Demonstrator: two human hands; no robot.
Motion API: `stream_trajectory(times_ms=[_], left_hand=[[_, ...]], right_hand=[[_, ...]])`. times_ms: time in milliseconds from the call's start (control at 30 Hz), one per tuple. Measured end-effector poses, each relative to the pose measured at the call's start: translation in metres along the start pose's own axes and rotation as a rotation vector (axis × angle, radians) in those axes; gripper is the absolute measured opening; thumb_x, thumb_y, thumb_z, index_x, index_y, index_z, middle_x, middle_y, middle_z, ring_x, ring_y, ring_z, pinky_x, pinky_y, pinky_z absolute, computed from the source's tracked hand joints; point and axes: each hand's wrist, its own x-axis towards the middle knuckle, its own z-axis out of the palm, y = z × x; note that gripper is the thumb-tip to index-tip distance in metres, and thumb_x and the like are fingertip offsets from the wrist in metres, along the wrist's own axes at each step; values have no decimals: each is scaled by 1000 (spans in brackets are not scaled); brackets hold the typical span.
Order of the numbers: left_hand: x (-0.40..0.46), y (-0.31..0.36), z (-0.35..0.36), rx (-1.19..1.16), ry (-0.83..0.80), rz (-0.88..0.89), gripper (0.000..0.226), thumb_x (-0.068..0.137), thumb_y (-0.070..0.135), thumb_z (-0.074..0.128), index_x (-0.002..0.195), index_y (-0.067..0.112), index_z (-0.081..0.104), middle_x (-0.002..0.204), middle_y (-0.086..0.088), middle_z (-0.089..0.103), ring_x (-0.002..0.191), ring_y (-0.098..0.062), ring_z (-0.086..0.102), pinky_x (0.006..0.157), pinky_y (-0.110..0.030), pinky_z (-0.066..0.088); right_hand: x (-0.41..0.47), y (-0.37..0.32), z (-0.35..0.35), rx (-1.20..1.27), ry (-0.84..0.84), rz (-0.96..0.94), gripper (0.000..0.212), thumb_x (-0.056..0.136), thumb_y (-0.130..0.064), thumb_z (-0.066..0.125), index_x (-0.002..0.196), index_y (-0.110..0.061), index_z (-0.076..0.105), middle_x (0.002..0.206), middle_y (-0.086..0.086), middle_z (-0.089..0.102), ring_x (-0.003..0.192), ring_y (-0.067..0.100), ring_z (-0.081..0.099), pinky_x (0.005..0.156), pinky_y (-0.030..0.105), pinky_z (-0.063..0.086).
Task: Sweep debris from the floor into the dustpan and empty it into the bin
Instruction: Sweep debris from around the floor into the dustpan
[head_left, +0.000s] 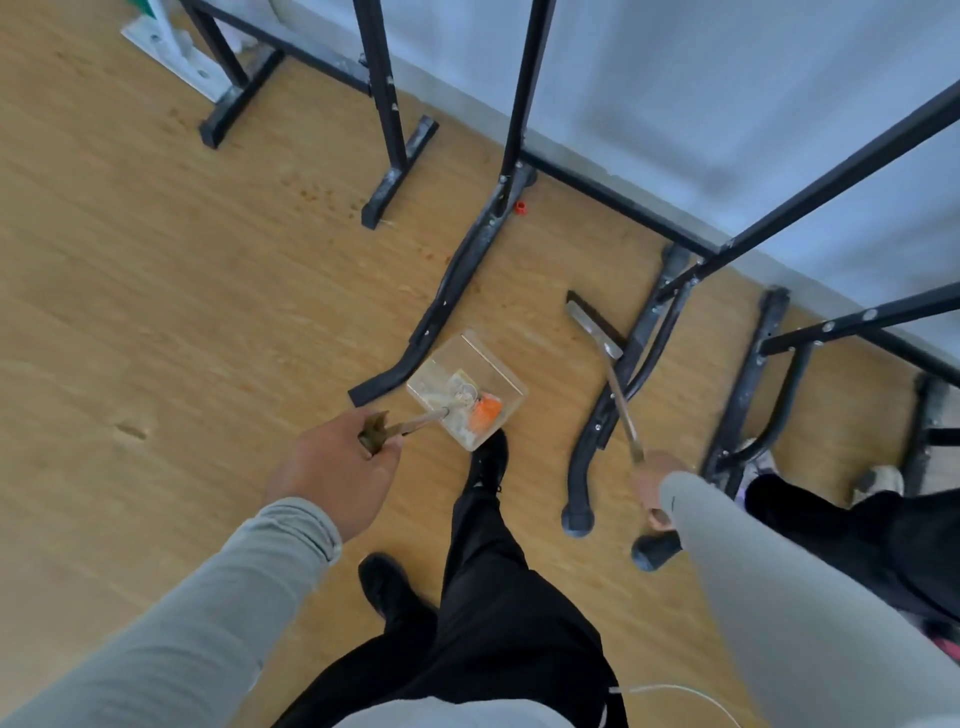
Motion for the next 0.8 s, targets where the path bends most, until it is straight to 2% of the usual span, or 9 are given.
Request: stream_trajectory(times_ms=[100, 200, 300, 367, 433, 500, 567, 667, 800], left_hand=[[-14, -15, -7, -26, 17, 13, 28, 91, 51, 58, 116, 39, 61, 76, 17, 64, 70, -4, 59, 58, -26, 45], [-28, -35, -14, -46, 41, 23, 22, 90, 50, 59, 110, 41, 61, 72, 18, 63, 66, -2, 57, 53, -21, 40], [-43, -58, -20, -57, 45, 42, 17, 90, 51, 60, 105, 43, 61, 70, 17, 64, 65, -4, 59, 53, -22, 41], [-48, -68, -22, -72, 45, 37, 17, 90, 51, 60, 105, 44, 60, 72, 17, 64, 67, -5, 59, 57, -25, 44], [-56, -81, -24, -97, 54, 18, 17, 89, 50, 61, 105, 44, 59, 74, 18, 64, 69, -4, 59, 61, -28, 46], [-59, -92, -24, -108, 65, 3, 15, 89, 50, 62, 102, 45, 58, 75, 18, 64, 70, -4, 59, 64, -29, 47], [-62, -99, -23, -87, 63, -7, 14, 89, 50, 62, 102, 46, 57, 77, 18, 65, 71, -4, 58, 67, -31, 48], [-68, -106, -23, -41, 51, -25, 14, 90, 49, 62, 102, 45, 57, 76, 17, 65, 70, -5, 58, 63, -29, 47], [-74, -113, -24, -17, 33, -70, 22, 90, 49, 62, 110, 41, 60, 79, 16, 66, 72, -10, 61, 67, -31, 52]], right_hand=[[-12, 35, 57, -58, -135, -24, 47, 94, -1, 46, 140, -8, 46, 79, 13, 56, 62, 26, 55, 50, 31, 49], [-39, 59, 75, -2, -116, -114, 44, 96, -11, 53, 139, -3, 52, 82, 8, 61, 67, 25, 58, 65, 37, 58], [-66, 88, 67, 247, -32, -95, 35, 99, -18, 52, 132, -6, 60, 64, 4, 55, 46, 17, 48, 35, 23, 41], [-75, 104, 60, 537, -29, -6, 25, 101, -21, 51, 123, -26, 61, 59, 7, 55, 38, 16, 41, 36, 18, 31], [-78, 99, 49, 626, -35, 52, 15, 103, -20, 47, 109, -25, 59, 56, 7, 49, 36, 15, 36, 40, 16, 26], [-70, 68, 35, 424, -53, 22, 19, 103, -9, 42, 88, -13, 53, 58, 6, 43, 43, 15, 36, 37, 18, 24], [-60, 27, 24, -49, -59, -113, 26, 99, -3, 51, 75, -11, 55, 69, 8, 56, 55, 17, 49, 43, 17, 43], [-72, -37, 38, -527, -73, -235, 8, 87, -3, 70, 91, -3, 77, 79, 7, 74, 71, 18, 62, 72, 28, 56], [-72, -62, 101, -199, -412, -214, 48, 101, 12, 40, 64, -16, 49, 19, -6, 34, 22, 6, 42, 45, 24, 40]])
